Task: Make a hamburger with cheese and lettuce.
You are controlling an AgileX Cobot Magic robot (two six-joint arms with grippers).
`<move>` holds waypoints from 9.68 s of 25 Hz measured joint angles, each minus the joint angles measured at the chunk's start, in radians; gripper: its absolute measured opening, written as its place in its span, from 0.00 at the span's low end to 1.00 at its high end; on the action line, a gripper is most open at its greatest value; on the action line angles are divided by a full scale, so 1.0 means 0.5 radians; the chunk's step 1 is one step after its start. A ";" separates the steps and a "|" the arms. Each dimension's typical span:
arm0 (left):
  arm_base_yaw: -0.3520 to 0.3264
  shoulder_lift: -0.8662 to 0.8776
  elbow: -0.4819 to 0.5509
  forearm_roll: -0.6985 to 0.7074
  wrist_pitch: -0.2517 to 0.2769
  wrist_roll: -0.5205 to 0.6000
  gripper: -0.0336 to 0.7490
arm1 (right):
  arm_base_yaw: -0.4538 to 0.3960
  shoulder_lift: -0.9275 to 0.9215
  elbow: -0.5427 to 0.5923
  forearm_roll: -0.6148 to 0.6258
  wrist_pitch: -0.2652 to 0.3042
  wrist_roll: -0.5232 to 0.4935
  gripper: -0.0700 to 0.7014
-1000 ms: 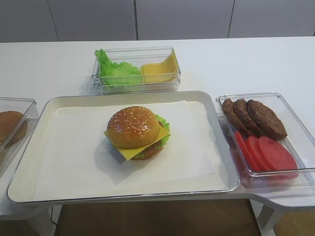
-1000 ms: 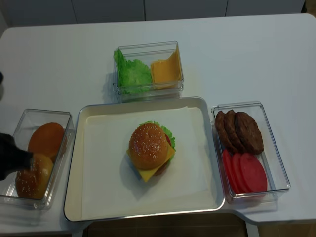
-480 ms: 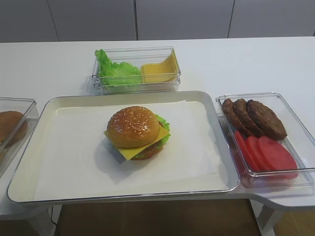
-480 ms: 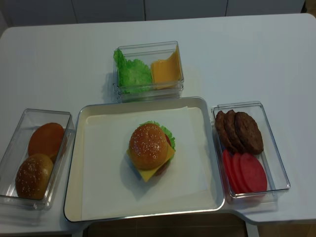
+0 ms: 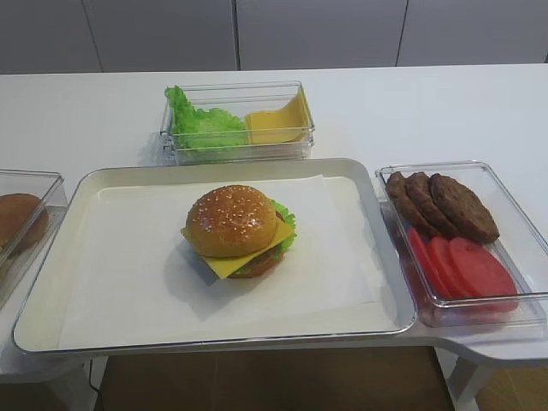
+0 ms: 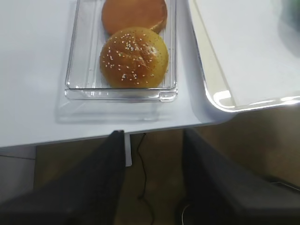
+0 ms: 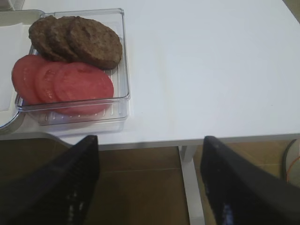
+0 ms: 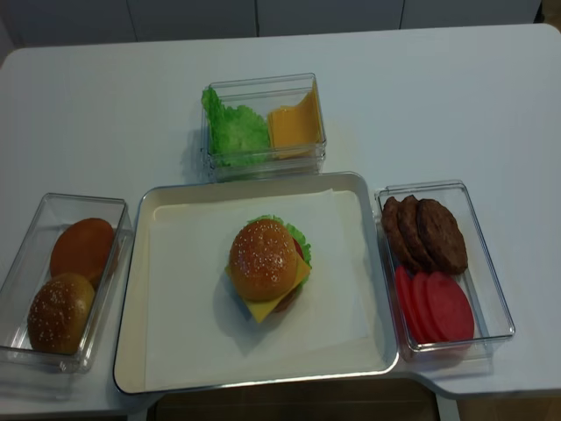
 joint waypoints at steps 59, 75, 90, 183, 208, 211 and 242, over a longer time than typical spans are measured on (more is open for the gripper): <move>-0.032 -0.905 0.432 0.063 -0.018 -0.068 0.43 | 0.000 0.000 0.000 0.000 0.000 0.000 0.75; -0.032 -0.905 0.501 -0.034 -0.157 -0.068 0.43 | 0.000 0.000 0.000 0.000 0.000 0.000 0.75; -0.032 -0.905 0.501 -0.037 -0.160 -0.068 0.42 | 0.000 0.000 0.000 0.000 0.000 0.000 0.75; -0.029 -0.905 0.501 -0.037 -0.164 -0.068 0.41 | 0.000 0.000 0.000 0.000 0.000 0.000 0.75; -0.029 -0.905 0.501 -0.037 -0.164 -0.068 0.41 | 0.000 0.000 0.000 0.000 0.000 0.000 0.75; -0.029 -0.905 0.501 -0.037 -0.164 -0.068 0.41 | 0.000 0.000 0.000 0.000 0.000 0.000 0.75; -0.029 -0.905 0.501 -0.037 -0.164 -0.068 0.41 | 0.000 0.000 0.000 0.000 0.000 0.000 0.75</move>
